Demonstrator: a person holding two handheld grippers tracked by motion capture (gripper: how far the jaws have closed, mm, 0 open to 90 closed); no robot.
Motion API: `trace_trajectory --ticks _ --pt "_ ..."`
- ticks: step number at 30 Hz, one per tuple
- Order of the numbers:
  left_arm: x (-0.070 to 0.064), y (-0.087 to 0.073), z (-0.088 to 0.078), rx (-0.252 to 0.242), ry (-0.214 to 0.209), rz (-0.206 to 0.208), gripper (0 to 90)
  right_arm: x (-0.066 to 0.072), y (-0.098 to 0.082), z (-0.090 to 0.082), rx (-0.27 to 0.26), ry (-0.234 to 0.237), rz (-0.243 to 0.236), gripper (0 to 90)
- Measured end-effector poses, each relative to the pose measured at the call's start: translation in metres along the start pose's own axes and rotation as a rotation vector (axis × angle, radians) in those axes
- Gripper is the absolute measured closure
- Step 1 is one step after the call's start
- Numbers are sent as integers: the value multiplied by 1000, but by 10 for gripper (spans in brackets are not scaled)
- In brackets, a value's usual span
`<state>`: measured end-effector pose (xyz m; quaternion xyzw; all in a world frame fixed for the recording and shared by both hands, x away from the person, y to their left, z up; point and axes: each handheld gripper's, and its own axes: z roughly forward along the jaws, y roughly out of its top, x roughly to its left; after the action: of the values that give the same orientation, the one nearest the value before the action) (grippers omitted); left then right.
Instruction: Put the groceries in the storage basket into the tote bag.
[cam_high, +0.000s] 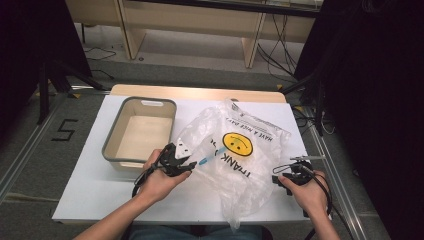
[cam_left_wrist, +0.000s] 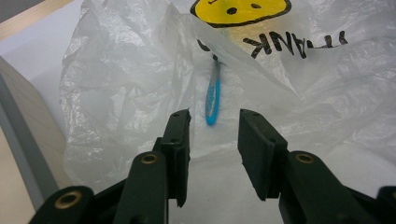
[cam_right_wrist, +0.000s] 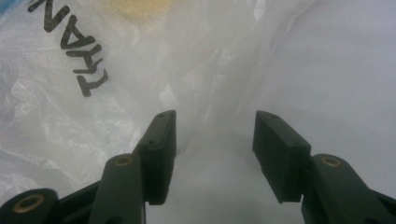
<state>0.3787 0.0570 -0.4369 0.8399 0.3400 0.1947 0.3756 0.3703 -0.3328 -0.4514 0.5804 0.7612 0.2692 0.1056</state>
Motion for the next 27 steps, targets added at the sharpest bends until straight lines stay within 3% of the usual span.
trace_trajectory --ticks 8,15,19,27 --pt "1 0 -1 0 -5 0 631 0 -1 4 27 12 -17 610" --pt "1 0 0 2 -5 0 631 1 -2 7 71 34 -45 786" --pt "1 0 1 3 -5 -3 632 0 -1 6 69 30 -62 867" --pt "0 1 0 -8 -10 1 634 -10 5 2 60 1 -87 895"
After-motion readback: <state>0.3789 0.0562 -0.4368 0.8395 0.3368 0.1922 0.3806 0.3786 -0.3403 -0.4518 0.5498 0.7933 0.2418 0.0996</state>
